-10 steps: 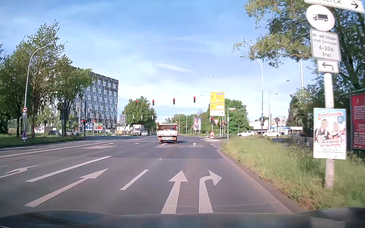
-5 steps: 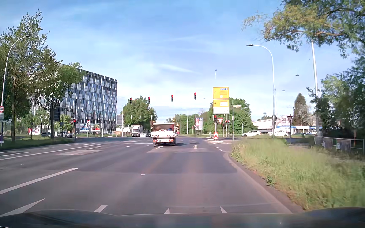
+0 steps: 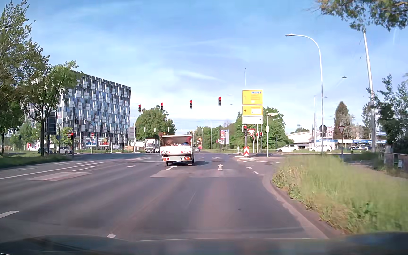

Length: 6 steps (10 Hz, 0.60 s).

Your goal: Follow the waypoints while adhering to traffic rules and regulations

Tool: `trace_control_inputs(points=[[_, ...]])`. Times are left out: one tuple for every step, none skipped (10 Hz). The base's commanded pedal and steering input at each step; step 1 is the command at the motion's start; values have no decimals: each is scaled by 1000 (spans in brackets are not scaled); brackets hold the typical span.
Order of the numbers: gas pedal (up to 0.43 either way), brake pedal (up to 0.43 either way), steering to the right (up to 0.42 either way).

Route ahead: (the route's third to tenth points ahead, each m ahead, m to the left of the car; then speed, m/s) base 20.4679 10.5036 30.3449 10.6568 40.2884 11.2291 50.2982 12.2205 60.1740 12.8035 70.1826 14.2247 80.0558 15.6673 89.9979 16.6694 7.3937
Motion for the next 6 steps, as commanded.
trace_control_inputs(points=[[0, 226, -9], [0, 226, -9], [0, 232, -9], [0, 232, -9], [0, 232, -9], [0, 238, -10]])
